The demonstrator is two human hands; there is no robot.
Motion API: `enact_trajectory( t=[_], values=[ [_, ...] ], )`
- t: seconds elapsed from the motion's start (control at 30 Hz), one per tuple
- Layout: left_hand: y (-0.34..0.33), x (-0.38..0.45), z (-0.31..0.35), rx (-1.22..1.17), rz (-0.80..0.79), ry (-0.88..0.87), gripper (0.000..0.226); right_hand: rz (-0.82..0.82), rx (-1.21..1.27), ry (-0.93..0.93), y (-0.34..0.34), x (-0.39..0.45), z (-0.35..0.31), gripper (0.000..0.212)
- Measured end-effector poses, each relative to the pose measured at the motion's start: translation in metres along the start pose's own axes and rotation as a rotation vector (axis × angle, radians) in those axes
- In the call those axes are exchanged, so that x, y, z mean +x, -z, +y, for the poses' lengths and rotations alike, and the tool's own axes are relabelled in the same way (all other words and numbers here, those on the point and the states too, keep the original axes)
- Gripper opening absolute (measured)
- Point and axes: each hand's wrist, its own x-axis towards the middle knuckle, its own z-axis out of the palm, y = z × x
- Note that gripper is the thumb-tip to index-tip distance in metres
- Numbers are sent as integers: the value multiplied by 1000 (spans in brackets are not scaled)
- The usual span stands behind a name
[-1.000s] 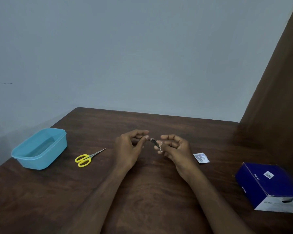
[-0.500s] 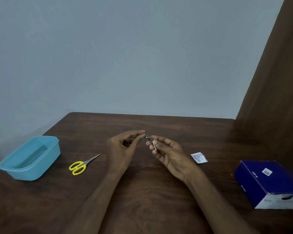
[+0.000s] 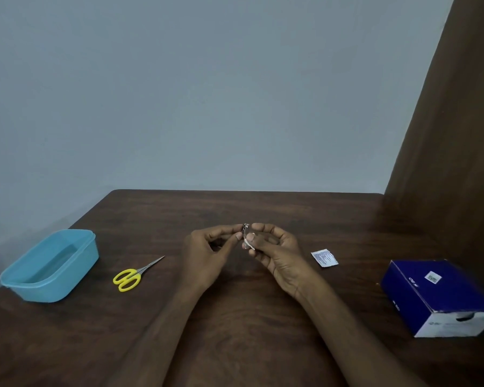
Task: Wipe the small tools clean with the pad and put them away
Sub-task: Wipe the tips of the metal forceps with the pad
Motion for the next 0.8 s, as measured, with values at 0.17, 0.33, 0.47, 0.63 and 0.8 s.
enact_trajectory(
  t=[0.17, 0.33, 0.47, 0.63, 0.8],
  values=[
    [-1, 0, 0, 3, -74, 9, 25, 60, -29, 9, 2, 2, 2, 26],
    [0, 1, -2, -9, -87, 41, 23, 98, -113, 44, 3, 3, 6, 24],
    [0, 2, -3, -77, -108, 101, 21, 137, -304, 143, 6, 1, 7, 23],
    [0, 4, 0, -301, -142, 165, 25, 145, -286, 172, 8, 0, 2, 23],
    [4, 4, 3, -363, -140, 240, 27, 55, -163, 74, 9, 4, 5, 18]
  ],
)
